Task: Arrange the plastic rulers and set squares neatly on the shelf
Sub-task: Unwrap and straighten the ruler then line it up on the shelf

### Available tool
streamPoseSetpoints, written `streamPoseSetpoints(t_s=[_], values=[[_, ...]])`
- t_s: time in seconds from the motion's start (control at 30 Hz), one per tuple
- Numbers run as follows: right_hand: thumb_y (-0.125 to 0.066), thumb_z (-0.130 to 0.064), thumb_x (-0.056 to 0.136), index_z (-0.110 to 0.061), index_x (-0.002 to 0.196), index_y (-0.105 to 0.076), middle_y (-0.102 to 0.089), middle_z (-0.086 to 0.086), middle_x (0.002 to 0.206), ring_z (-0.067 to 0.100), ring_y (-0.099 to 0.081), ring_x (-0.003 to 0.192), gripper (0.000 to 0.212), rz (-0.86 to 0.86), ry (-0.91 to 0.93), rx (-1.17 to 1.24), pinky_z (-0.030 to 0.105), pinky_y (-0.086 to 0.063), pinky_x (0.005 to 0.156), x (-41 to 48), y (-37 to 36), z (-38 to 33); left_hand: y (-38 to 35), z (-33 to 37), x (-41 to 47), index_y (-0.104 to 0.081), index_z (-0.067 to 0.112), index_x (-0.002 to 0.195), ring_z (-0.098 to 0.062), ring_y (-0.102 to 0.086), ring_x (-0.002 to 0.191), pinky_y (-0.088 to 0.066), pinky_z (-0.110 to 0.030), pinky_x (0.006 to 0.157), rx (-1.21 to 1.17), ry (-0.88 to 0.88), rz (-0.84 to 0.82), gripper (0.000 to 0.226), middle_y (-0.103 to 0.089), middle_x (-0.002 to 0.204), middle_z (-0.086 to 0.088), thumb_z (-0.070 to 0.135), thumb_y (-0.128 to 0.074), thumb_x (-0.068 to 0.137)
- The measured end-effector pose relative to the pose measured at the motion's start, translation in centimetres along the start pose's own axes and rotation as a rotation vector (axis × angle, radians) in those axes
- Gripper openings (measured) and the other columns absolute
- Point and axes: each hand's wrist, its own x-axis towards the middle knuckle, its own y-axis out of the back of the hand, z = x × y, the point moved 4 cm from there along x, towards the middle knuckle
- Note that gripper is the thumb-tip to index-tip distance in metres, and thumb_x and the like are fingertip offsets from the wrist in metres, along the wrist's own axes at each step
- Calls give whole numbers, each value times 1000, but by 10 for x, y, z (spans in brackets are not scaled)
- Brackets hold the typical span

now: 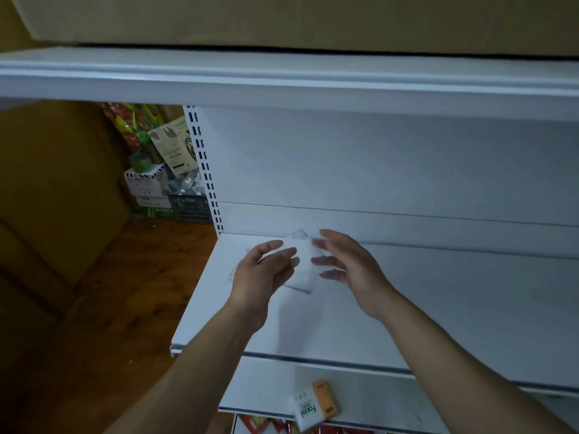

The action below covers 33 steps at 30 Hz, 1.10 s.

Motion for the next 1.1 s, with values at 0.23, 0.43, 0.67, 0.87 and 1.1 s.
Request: streamPoseSetpoints(t_s=[0.23, 0.43, 0.67, 0.87, 1.1], values=[[-58, -24, 91, -15, 87, -73, -74, 0, 79, 9, -63, 65, 19, 70, -35, -324, 26, -42, 60, -15, 5, 5, 1, -3, 0, -62, 17, 110, -12, -71, 91, -55, -23, 80, 199, -141, 62, 20, -73, 102, 1, 14, -62, 91], [-58, -29, 90, -21, 83, -72, -72, -5, 73, 5, -63, 62, 18, 247, -15, -408, 26, -45, 62, -28, 35, 2, -27, -14, -11, -71, 23, 101, -7, -70, 89, -55, -20, 77, 348, -232, -7, 14, -74, 94, 7, 19, -64, 90], [-62, -27, 90, -22, 90, -70, -73, -7, 80, 4, -64, 68, 9, 382, 42, -279, 22, -47, 63, -79, 116, -10, -94, -45, -23, -72, 15, 98, -12, -70, 80, -56, -21, 74, 394, -197, -90, 13, -75, 86, -1, 12, -62, 91], [-63, -15, 90, -16, 87, -70, -73, -3, 76, 5, -62, 64, 7, 589, 101, -163, 20, -46, 59, -158, 230, -18, -202, -102, -58, -72, 9, 96, -12, -70, 75, -57, -21, 72, 371, -171, -243, 12, -75, 84, -5, 8, -63, 89], [-61, -14, 91, -12, 93, -69, -72, 0, 82, 7, -60, 67, 8, 779, 100, -84, 17, -45, 58, -283, 377, -25, -353, -192, -133, -72, 6, 94, -13, -69, 71, -56, -23, 70, 357, -112, -484, 10, -74, 80, -5, 6, -63, 89]])
